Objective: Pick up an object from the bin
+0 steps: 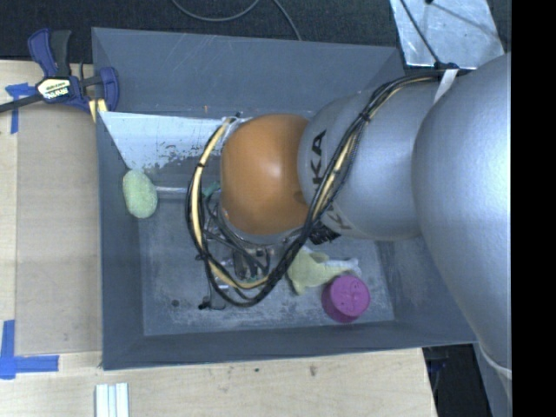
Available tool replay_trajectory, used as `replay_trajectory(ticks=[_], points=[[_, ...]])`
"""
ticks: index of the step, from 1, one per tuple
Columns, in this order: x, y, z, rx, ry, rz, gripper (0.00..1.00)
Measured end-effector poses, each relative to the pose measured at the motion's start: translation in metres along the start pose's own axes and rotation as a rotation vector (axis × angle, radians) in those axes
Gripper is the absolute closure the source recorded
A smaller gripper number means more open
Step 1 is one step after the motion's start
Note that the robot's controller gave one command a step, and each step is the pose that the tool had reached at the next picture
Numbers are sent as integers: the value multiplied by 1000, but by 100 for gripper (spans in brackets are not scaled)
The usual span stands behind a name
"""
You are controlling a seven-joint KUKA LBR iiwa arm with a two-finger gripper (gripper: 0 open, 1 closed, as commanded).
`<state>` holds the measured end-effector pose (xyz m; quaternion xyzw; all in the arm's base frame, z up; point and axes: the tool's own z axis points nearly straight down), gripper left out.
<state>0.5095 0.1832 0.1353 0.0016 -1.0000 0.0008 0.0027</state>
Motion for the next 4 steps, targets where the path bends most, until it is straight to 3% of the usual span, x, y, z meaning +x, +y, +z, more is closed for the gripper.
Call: replay_trajectory(ticks=[1,2,3,4], points=[[-2,-1,-5,-3,-8,3,0],[-66,-78,57,-3,-14,-63,0],[-93,-92,34,-1,-5,-100,0],[-94,-100,17,-1,-12,-155,0]])
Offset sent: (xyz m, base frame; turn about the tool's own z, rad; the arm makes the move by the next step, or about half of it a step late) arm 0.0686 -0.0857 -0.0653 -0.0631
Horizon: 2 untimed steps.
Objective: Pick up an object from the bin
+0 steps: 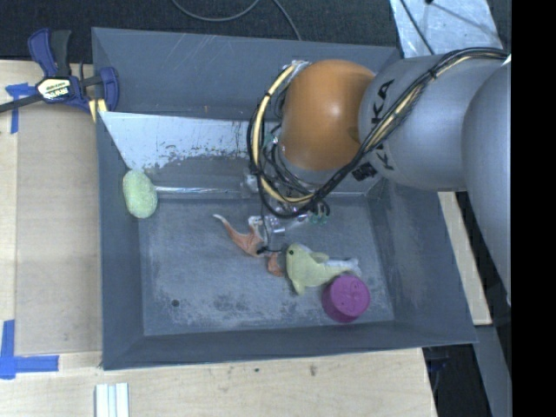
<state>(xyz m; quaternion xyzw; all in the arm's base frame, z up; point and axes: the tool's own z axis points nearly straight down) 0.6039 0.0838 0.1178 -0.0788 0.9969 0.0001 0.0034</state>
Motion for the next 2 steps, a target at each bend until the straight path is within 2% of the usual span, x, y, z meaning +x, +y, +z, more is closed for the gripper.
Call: replay_trajectory(ticks=[1,2], points=[[0,-9,47,-2,11,81,0],[-8,-13,43,-5,2,215,100]])
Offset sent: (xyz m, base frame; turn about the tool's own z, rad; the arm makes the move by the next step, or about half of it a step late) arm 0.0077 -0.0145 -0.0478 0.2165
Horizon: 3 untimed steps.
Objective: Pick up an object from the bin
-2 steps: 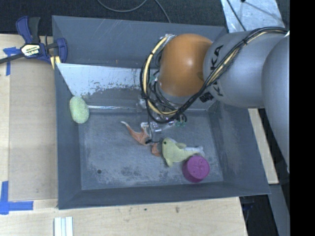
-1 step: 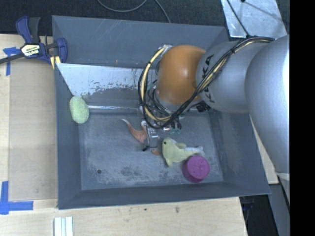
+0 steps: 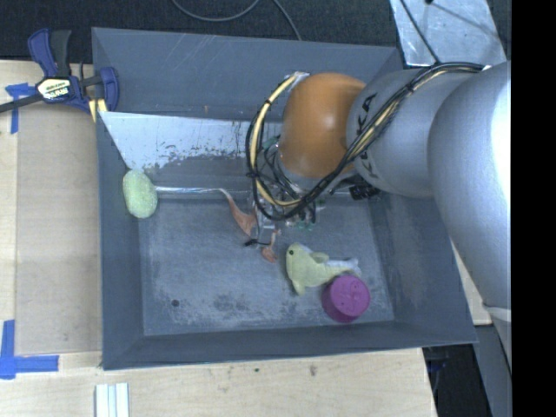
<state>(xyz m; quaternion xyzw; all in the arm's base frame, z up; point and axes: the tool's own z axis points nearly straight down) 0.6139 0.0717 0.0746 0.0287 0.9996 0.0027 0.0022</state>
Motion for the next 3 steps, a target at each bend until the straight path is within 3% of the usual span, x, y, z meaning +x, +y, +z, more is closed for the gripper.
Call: replay_trajectory(ticks=[3], points=[[-1,1,-3,0,-1,0,100]])
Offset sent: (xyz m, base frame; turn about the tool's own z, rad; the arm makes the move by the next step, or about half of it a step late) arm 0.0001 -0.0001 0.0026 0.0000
